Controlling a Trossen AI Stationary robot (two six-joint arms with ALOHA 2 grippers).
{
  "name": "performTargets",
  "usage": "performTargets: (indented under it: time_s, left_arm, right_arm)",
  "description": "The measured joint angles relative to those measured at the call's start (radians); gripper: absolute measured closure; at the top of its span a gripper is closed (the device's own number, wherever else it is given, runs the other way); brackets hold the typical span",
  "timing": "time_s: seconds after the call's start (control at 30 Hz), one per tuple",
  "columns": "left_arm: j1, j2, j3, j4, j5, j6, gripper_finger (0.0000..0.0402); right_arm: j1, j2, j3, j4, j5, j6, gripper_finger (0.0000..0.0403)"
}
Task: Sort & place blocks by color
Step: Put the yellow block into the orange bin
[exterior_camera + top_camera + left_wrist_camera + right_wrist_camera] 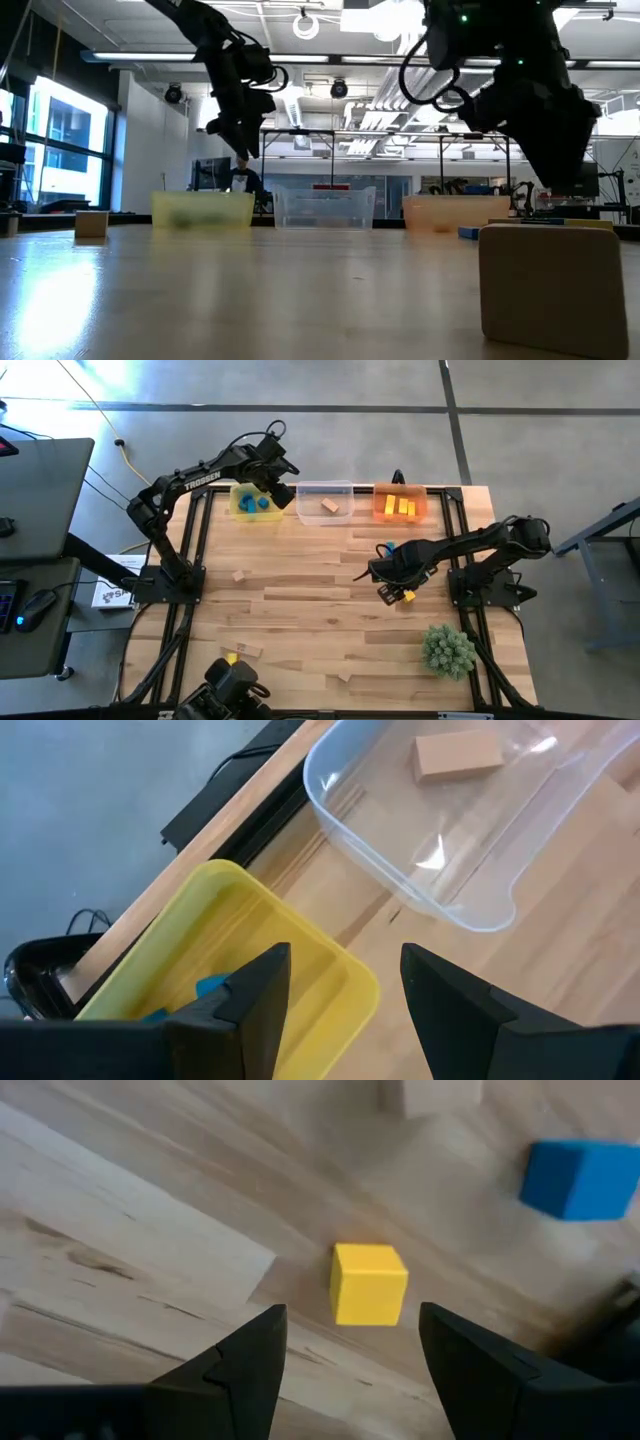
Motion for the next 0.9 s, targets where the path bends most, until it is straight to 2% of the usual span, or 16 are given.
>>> performTargets:
  time_s: [0.9]
  left_arm:
    - [-0.013, 0.000, 0.000, 0.001, 0.000, -0.029, 0.0220]
  right_arm:
    - [0.012, -0.001, -0.198, 0.201, -0.010, 0.097, 0.0185]
